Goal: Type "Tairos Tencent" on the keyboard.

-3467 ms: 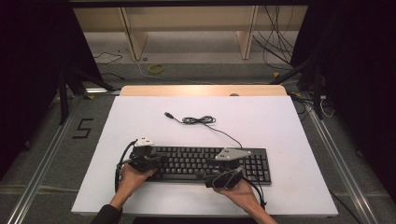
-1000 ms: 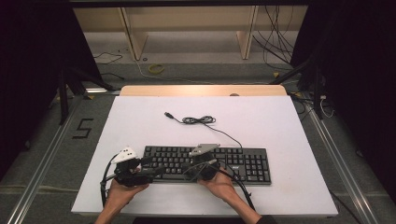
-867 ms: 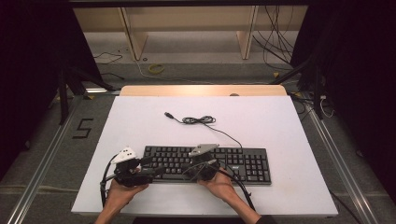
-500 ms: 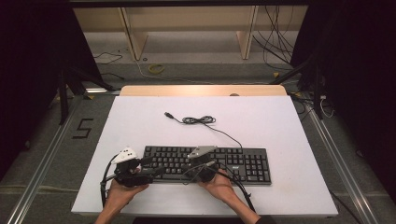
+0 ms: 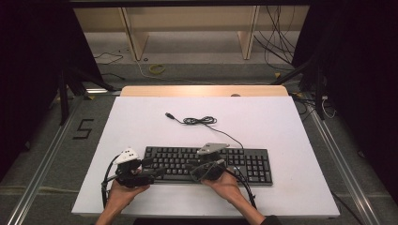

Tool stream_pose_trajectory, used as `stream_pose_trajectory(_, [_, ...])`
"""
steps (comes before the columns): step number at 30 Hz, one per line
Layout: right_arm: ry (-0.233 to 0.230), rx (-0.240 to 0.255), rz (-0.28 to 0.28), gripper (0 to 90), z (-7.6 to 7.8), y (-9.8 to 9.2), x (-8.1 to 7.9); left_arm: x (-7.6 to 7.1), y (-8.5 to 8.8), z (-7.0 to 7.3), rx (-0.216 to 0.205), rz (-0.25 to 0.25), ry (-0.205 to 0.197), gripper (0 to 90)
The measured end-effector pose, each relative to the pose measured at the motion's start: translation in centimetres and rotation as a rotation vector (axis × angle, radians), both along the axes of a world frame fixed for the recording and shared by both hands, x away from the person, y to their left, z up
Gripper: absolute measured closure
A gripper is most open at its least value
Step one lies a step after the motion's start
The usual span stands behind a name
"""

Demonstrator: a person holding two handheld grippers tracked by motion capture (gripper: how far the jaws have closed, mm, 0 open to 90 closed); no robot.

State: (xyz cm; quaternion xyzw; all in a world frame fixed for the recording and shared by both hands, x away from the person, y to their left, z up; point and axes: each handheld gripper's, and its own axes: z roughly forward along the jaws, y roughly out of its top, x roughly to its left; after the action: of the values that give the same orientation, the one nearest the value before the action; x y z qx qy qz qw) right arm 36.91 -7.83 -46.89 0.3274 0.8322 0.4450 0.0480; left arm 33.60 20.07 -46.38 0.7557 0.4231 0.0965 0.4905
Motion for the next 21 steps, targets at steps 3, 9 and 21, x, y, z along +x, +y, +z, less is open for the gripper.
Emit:
stream_pose_trajectory(3, [0.004, 0.016, -0.008, 68.2, 0.2, -0.7, -0.1, 0.0, 0.0, 0.0, 0.003, -0.007, 0.0, 30.8])
stream_pose_trajectory(9, [0.009, 0.034, -0.012, 57.9, 0.4, -1.5, -0.2, 0.1, -0.1, 0.0, 0.004, -0.01, 0.002, 32.2])
stream_pose_trajectory(21, [-0.005, 0.065, -0.018, 44.2, 0.9, -3.0, -1.1, 0.2, -0.3, 0.0, 0.002, -0.021, 0.003, 37.6])
